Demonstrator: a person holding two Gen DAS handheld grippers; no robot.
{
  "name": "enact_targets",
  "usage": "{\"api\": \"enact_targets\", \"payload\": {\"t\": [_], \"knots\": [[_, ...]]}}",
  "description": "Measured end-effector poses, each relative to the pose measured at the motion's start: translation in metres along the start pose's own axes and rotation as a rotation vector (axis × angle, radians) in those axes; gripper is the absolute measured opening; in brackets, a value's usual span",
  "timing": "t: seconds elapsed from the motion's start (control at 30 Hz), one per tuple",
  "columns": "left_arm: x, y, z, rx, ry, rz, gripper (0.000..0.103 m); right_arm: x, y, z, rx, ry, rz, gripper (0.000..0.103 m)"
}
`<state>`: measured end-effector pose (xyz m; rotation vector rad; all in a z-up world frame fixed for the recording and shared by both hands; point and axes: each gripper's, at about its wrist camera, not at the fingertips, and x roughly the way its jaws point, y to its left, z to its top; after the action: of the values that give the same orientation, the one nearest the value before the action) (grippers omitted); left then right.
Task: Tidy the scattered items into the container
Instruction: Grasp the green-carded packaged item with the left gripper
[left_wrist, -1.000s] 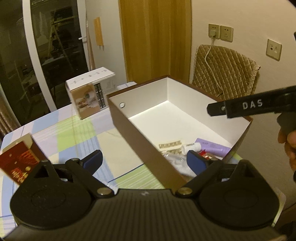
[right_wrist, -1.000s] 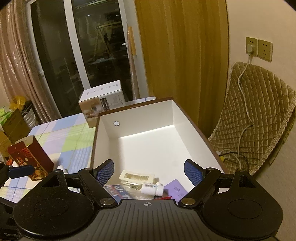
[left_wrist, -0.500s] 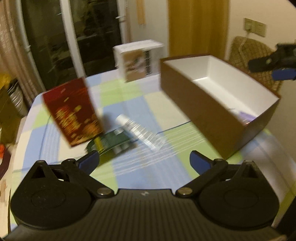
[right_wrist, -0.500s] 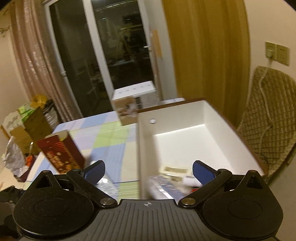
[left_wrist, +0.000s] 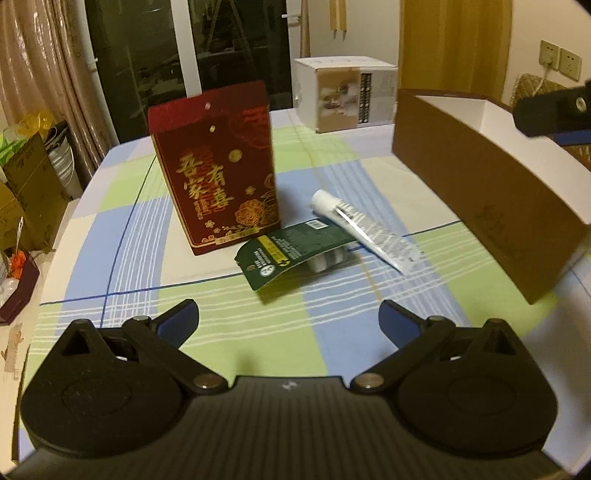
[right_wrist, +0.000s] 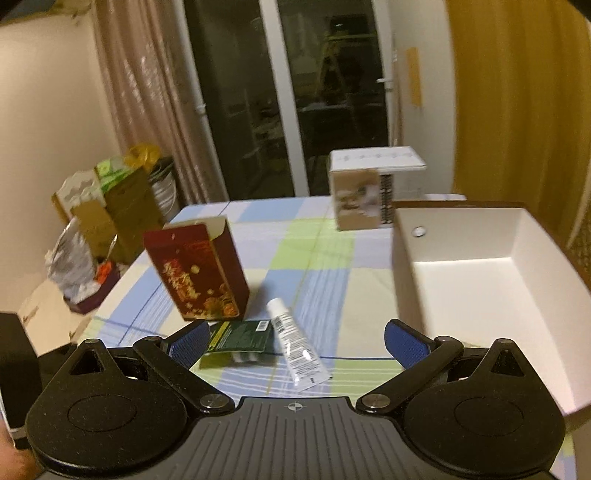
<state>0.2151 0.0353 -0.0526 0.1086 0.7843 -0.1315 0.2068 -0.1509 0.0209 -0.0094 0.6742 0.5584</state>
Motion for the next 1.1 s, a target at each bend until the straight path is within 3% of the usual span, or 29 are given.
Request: {"api": "enact_targets", "payload": {"t": [0.13, 0.37, 0.57, 0.67, 0.77, 0.83, 1.1], "knots": [[0.021, 0.001, 0.001, -0.055, 0.021, -0.053, 0.100, 0.027, 0.003, -0.002, -0.007, 0.023, 0.008, 0.103], [0.064, -0.025, 0.006, -0.084, 0.029, -0.103, 0.083, 0.052, -0.003, 0.006, 0.014, 0.028, -0.010, 0.103], [0.092, -0.026, 0.012, -0.180, 0.019, -0.056, 0.077, 0.060, -0.011, 0.009, 0.001, 0.033, -0.021, 0.103], [0.101, -0.022, 0.015, -0.213, 0.012, -0.020, 0.066, 0.061, -0.015, 0.008, -0.002, 0.033, -0.026, 0.103], [0.106, -0.016, 0.016, -0.233, 0.011, -0.004, 0.048, 0.062, -0.017, 0.007, -0.009, 0.037, -0.032, 0.103], [0.105, -0.014, 0.016, -0.232, 0.007, -0.013, 0.031, 0.063, -0.017, 0.006, -0.016, 0.039, -0.034, 0.103], [0.071, 0.013, 0.007, -0.258, 0.057, 0.004, 0.030, 0.079, 0.001, 0.004, -0.082, 0.048, -0.002, 0.103]]}}
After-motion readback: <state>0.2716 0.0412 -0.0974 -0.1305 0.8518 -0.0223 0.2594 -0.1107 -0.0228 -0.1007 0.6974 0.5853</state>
